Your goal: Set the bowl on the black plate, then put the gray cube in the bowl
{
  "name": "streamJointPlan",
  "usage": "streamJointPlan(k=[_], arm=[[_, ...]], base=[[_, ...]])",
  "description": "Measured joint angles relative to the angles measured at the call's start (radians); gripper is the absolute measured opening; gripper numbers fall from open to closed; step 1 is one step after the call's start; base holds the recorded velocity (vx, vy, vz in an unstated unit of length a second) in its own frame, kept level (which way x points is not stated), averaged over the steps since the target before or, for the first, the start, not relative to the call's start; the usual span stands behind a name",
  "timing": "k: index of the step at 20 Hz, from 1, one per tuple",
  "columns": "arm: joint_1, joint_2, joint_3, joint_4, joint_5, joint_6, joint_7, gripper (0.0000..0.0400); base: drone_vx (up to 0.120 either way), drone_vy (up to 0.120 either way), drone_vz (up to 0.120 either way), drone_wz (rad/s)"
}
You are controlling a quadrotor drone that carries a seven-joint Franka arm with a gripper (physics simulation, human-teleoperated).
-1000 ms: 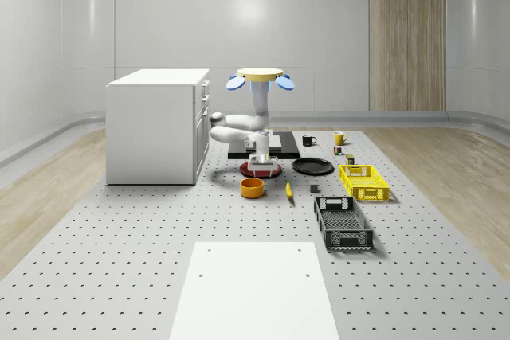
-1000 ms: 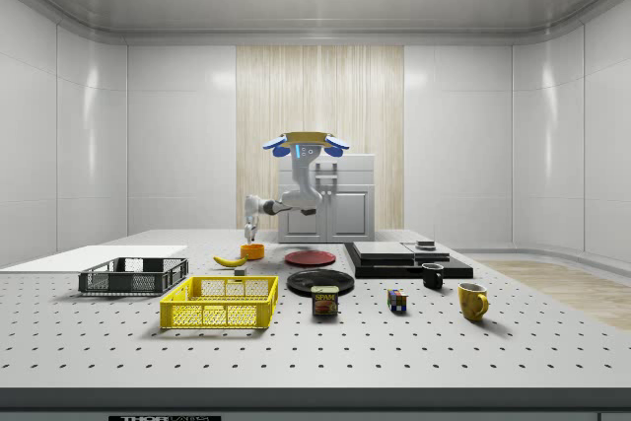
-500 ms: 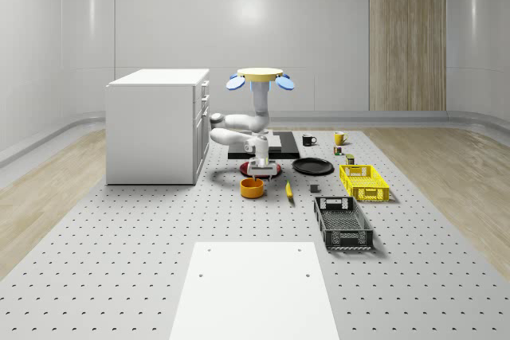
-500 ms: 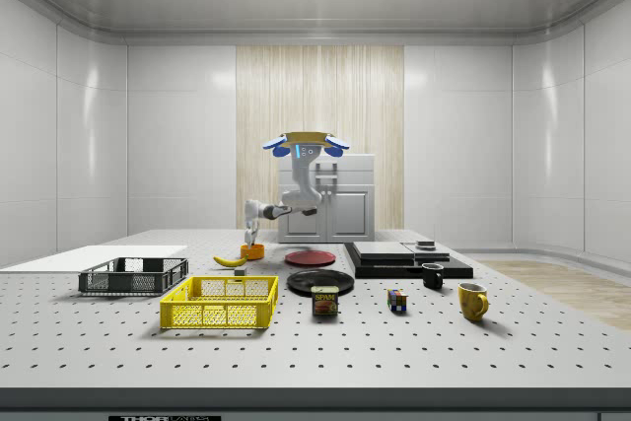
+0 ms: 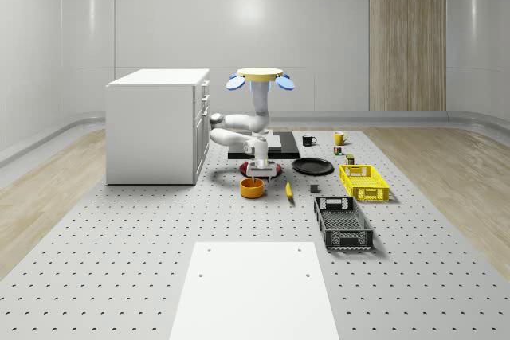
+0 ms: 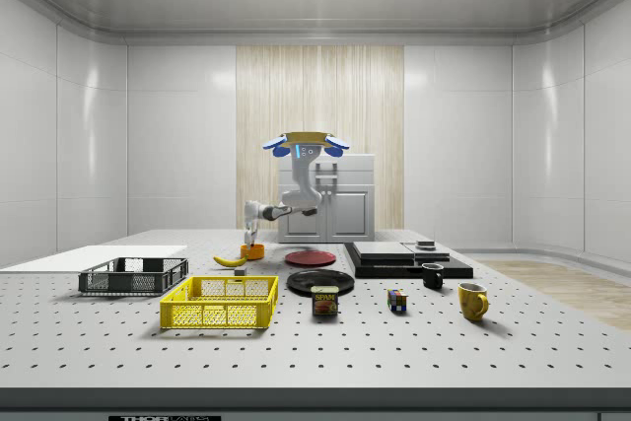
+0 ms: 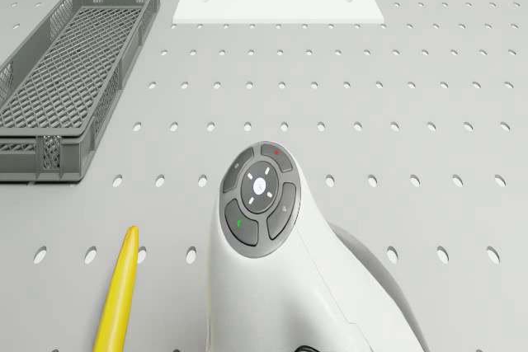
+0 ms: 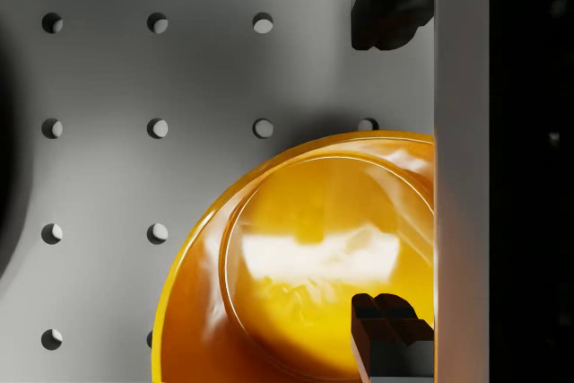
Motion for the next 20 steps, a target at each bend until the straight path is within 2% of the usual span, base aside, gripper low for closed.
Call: streamJointPlan(k=[16, 18, 20], arm=[[-0.026, 0.011, -0.028, 0.016, -0.029, 0.004, 0.014, 0.0400], [-0.026, 0.011, -0.028, 0.016, -0.030, 0.004, 0.014, 0.0298], [-0.026, 0.012, -0.029, 0.016, -0.030, 0.003, 0.014, 0.0220]], base=[[0.000, 0.000, 0.000, 0.000], [0.000, 0.000, 0.000, 0.000], [0.000, 0.000, 0.000, 0.000]])
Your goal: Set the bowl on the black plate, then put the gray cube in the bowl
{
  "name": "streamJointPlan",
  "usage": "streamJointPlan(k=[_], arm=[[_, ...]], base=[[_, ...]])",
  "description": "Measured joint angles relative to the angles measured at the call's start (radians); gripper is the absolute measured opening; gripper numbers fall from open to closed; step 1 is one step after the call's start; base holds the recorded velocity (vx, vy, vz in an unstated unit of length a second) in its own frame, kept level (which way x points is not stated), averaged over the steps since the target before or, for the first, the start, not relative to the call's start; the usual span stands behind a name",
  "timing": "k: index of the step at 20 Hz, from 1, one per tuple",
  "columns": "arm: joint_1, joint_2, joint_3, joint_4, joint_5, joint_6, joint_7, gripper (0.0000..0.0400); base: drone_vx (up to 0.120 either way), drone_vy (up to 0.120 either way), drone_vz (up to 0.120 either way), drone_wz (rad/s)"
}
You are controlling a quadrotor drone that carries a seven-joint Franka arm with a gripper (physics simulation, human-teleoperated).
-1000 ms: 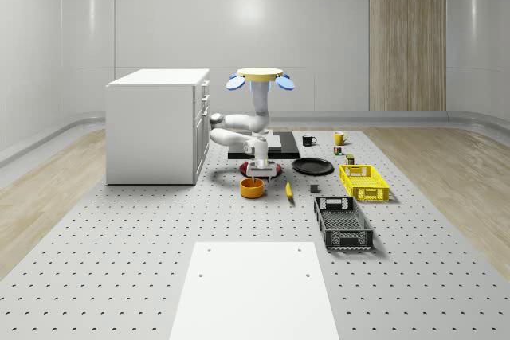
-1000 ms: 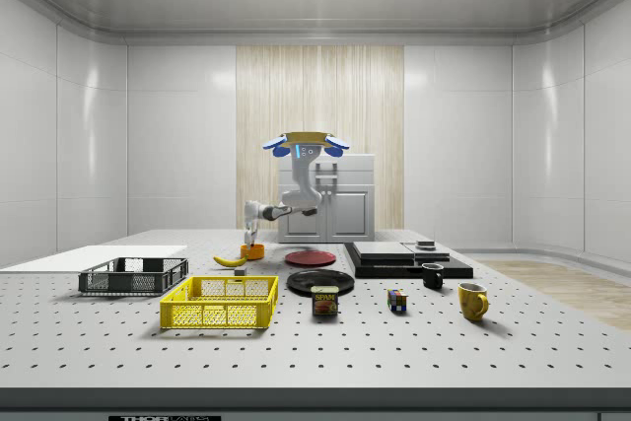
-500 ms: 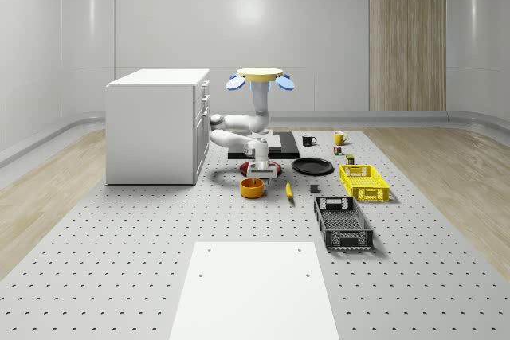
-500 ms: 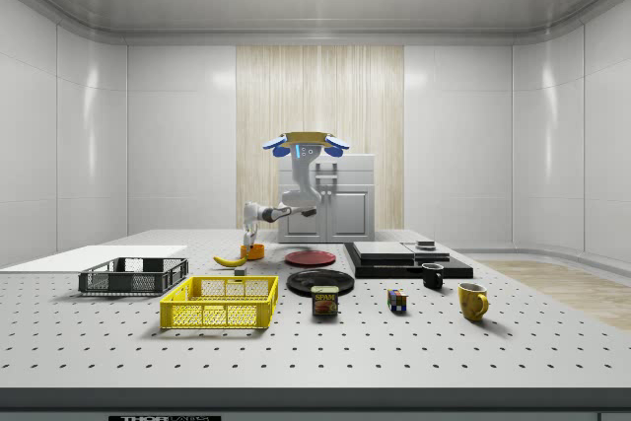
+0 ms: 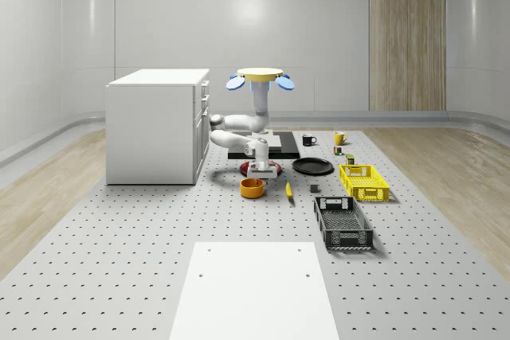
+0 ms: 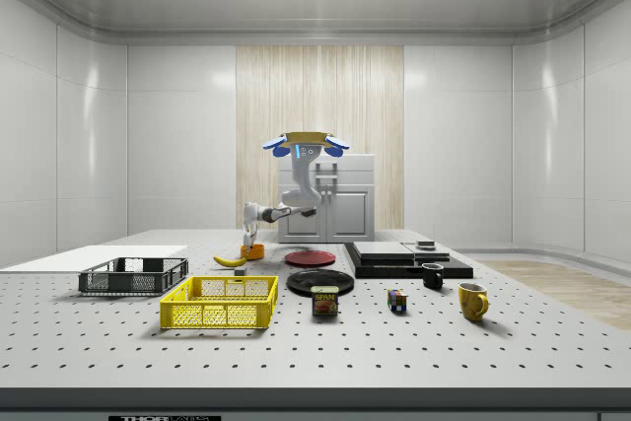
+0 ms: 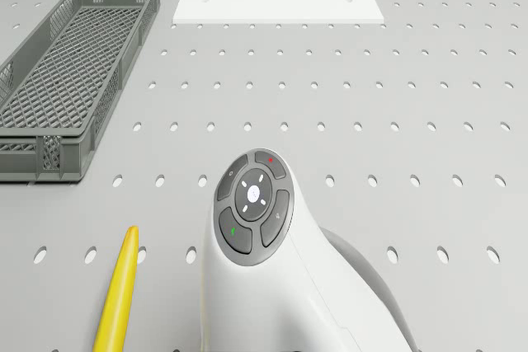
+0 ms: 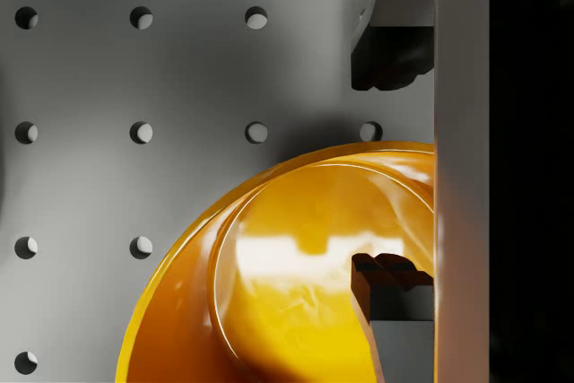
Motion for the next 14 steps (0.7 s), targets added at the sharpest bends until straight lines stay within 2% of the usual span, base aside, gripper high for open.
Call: streamJointPlan(k=[2, 5, 9, 14], arm=[[0.000, 0.001, 0.000, 0.000, 0.000, -0.001, 0.000, 0.0173], [0.000, 0.002, 0.000, 0.000, -0.001, -0.001, 0.000, 0.0134], [0.001, 0.003, -0.001, 0.000, -0.001, -0.002, 0.000, 0.0113], [0.001, 0.004, 0.000, 0.000, -0.003, -0.005, 0.001, 0.0112]], base=[[0.000, 0.000, 0.000, 0.000], [0.000, 0.000, 0.000, 0.000], [0.000, 0.000, 0.000, 0.000], [0.000, 0.000, 0.000, 0.000]])
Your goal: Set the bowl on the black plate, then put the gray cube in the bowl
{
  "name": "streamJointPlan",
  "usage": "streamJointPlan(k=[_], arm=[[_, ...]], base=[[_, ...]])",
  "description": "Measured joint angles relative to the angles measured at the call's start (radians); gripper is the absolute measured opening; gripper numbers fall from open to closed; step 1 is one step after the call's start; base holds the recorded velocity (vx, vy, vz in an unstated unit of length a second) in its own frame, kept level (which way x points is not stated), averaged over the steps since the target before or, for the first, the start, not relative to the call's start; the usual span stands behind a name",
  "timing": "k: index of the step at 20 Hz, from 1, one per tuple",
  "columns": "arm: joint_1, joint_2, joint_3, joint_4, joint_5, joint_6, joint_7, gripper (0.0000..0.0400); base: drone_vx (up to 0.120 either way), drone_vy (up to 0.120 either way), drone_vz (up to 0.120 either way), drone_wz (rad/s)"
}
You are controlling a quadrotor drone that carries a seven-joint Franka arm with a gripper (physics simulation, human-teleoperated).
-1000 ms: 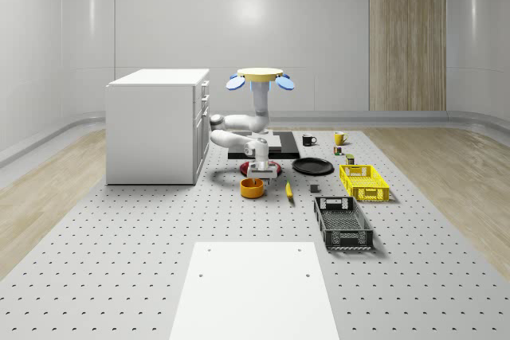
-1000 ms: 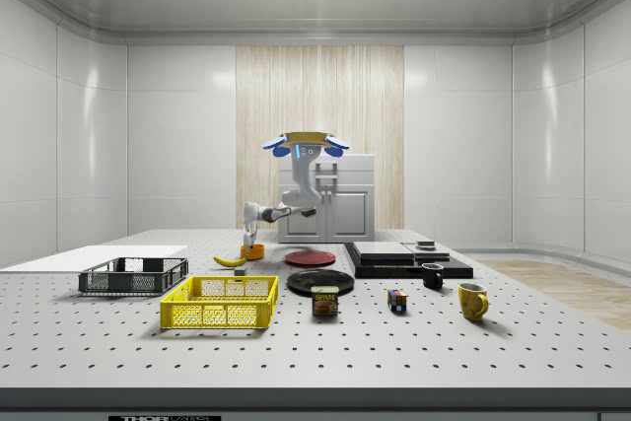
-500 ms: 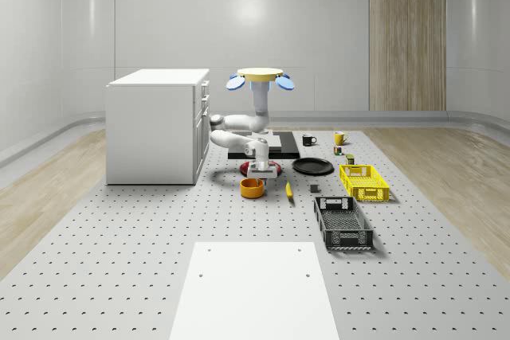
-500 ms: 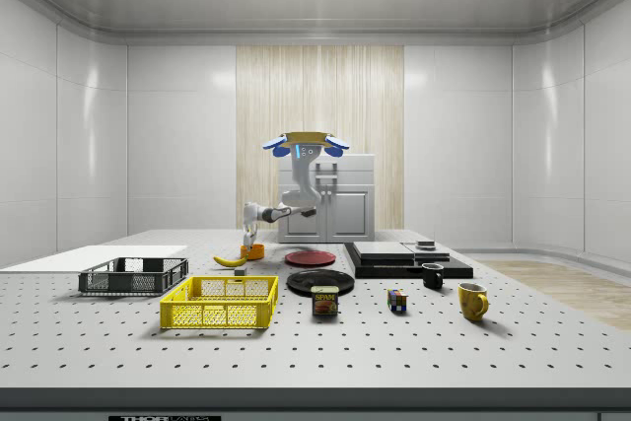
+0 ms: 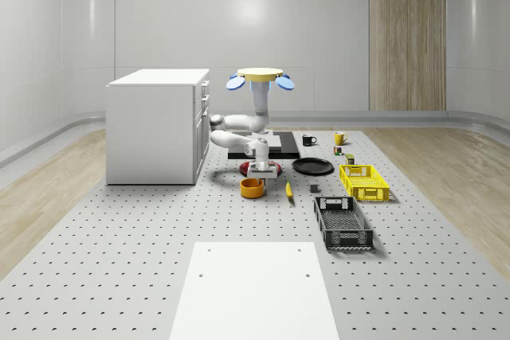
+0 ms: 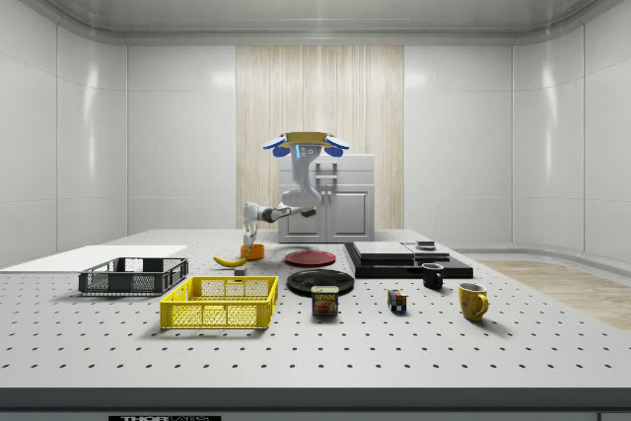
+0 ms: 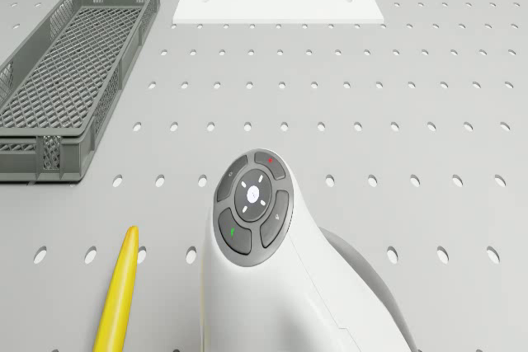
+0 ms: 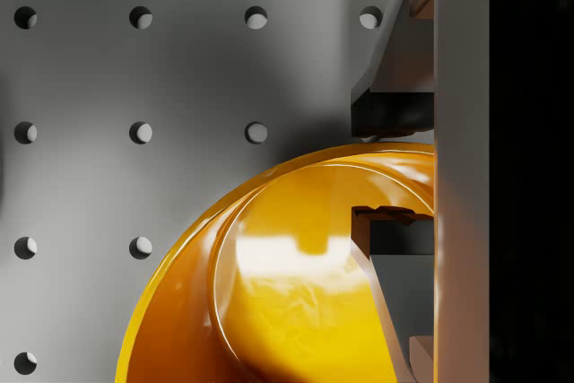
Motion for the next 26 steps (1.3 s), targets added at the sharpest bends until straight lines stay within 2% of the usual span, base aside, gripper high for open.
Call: streamJointPlan(k=[3, 7, 10, 11, 12, 13, 18, 21, 23, 26], arm=[[0.004, 0.001, 0.018, -0.006, 0.016, -0.009, -0.007, 0.0109], [0.033, 0.028, 0.061, -0.021, 0.050, -0.051, -0.083, 0.0113], [0.035, 0.038, 0.094, -0.031, 0.079, -0.073, -0.061, 0.0105], [0.041, 0.040, 0.102, -0.029, 0.087, -0.077, -0.095, 0.0115], [0.081, 0.055, 0.108, -0.020, 0.094, -0.086, -0.179, 0.0143], [0.089, 0.064, 0.112, -0.030, 0.096, -0.095, -0.120, 0.0131], [0.055, 0.062, 0.128, -0.039, 0.107, -0.105, -0.051, 0.0109], [0.044, 0.058, 0.133, -0.040, 0.113, -0.104, -0.034, 0.0102], [0.065, 0.067, 0.132, -0.034, 0.112, -0.108, -0.103, 0.0120], [0.051, 0.065, 0.135, -0.038, 0.112, -0.110, -0.063, 0.0109]], base=[[0.000, 0.000, 0.000, 0.000], [0.000, 0.000, 0.020, 0.000], [0.000, 0.000, 0.120, 0.000], [0.000, 0.000, 0.120, 0.000], [-0.040, 0.080, 0.120, 0.000], [-0.120, 0.120, 0.120, 0.000], [-0.120, 0.120, 0.000, 0.000], [-0.120, 0.120, 0.000, 0.000], [-0.120, 0.120, 0.000, 0.000], [-0.120, 0.120, 0.000, 0.000]])
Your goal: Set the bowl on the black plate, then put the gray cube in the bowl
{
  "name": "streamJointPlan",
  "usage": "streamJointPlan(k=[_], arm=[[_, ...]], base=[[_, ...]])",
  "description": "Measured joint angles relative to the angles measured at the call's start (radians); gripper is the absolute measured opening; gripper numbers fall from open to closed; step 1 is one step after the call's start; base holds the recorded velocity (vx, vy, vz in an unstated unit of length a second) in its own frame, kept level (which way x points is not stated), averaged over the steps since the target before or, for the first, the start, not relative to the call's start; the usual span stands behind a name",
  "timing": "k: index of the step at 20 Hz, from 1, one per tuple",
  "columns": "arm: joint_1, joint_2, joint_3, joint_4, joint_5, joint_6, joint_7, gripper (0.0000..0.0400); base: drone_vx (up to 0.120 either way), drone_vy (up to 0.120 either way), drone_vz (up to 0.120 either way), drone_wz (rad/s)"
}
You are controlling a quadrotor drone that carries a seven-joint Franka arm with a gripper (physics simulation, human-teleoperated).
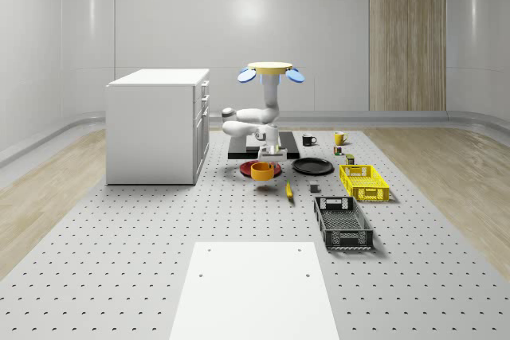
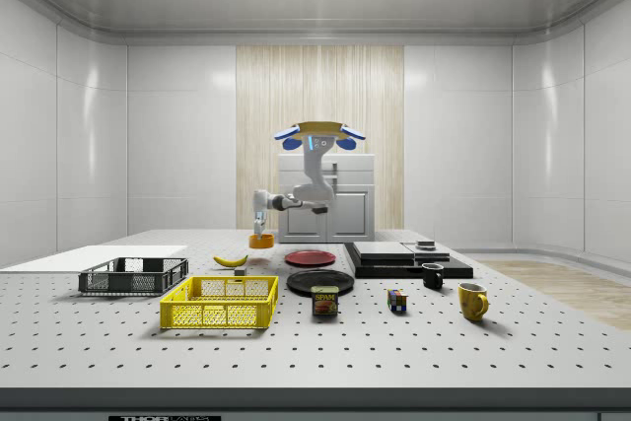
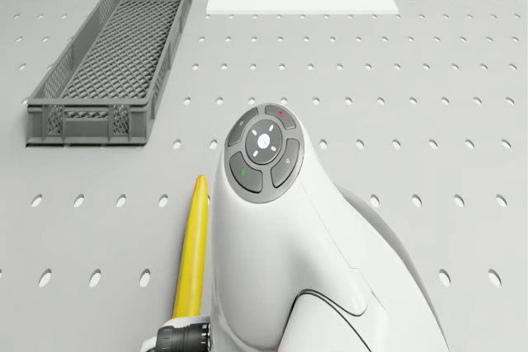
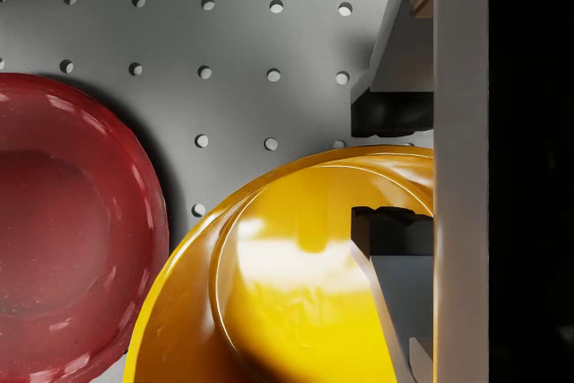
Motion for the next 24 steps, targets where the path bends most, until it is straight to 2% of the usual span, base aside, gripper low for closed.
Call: streamJointPlan(k=[3, 4, 6, 9, 11, 12, 13, 20, 21, 22, 24], arm=[[-0.009, -0.004, 0.002, -0.002, 0.002, 0.002, 0.019, 0.0103], [0.006, -0.001, 0.002, 0.006, 0.003, 0.002, -0.046, 0.0126], [0.013, 0.006, -0.002, -0.003, -0.003, -0.002, 0.011, 0.0120], [-0.001, 0.001, 0.000, -0.004, -0.001, -0.002, 0.031, 0.0110], [-0.007, -0.002, 0.002, -0.004, 0.001, 0.000, 0.035, 0.0105], [0.008, 0.003, 0.001, 0.003, 0.001, 0.000, -0.031, 0.0126], [0.027, 0.012, -0.003, 0.003, -0.003, -0.005, -0.030, 0.0128], [-0.006, 0.002, 0.001, -0.003, 0.000, -0.004, 0.031, 0.0103], [0.008, 0.006, 0.001, 0.005, 0.000, -0.004, -0.035, 0.0126], [0.022, 0.013, -0.001, 0.007, -0.002, -0.007, -0.047, 0.0127], [0.011, 0.011, -0.001, 0.003, -0.003, -0.008, -0.015, 0.0116]], base=[[-0.120, 0.120, 0.000, 0.000], [-0.120, 0.120, 0.000, 0.000], [-0.120, 0.120, 0.000, 0.000], [-0.120, 0.120, 0.000, 0.000], [-0.120, 0.120, 0.000, 0.000], [-0.120, 0.120, 0.000, 0.000], [-0.120, 0.120, 0.000, 0.000], [-0.120, 0.120, 0.000, 0.000], [-0.120, 0.120, 0.000, 0.000], [-0.120, 0.120, 0.000, 0.000], [-0.120, 0.120, 0.000, 0.000]])
